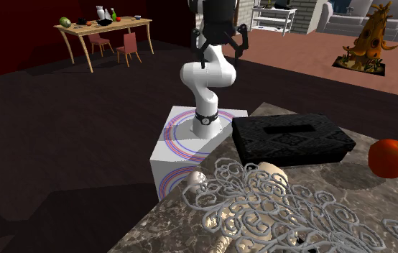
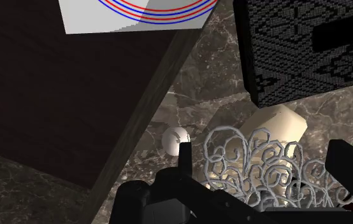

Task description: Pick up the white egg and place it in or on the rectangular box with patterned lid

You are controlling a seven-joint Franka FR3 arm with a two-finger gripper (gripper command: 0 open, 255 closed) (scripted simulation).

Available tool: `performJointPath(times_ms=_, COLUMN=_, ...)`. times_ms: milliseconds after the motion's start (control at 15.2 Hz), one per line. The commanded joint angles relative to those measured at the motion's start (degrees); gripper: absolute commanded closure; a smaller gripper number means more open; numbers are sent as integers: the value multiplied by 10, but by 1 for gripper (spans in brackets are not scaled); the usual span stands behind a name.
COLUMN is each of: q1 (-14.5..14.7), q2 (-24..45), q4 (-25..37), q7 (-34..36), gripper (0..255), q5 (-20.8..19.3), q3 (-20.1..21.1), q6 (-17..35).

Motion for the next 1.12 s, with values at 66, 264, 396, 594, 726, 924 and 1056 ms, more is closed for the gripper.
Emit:
performJointPath(times_ms=66, q1=-2, q2=-7, q4=-25, q7=-1, gripper=0, q5=0, q3=-1, q6=27)
performJointPath(times_ms=264, q1=-8, q2=-23, q4=-97, q7=-6, gripper=0, q5=2, q3=-3, q6=109)
performJointPath(times_ms=396, q1=-11, q2=-27, q4=-140, q7=-9, gripper=0, q5=4, q3=-4, q6=165)
performJointPath(times_ms=594, q1=-16, q2=-23, q4=-199, q7=-15, gripper=0, q5=9, q3=-6, q6=255)
performJointPath(times_ms=726, q1=-19, q2=-12, q4=-233, q7=-20, gripper=0, q5=13, q3=-7, q6=317)
performJointPath(times_ms=924, q1=-21, q2=19, q4=-277, q7=-28, gripper=0, q5=22, q3=-10, q6=417)
performJointPath(times_ms=1056, q1=-20, q2=49, q4=-300, q7=-35, gripper=0, q5=29, q3=-14, q6=488)
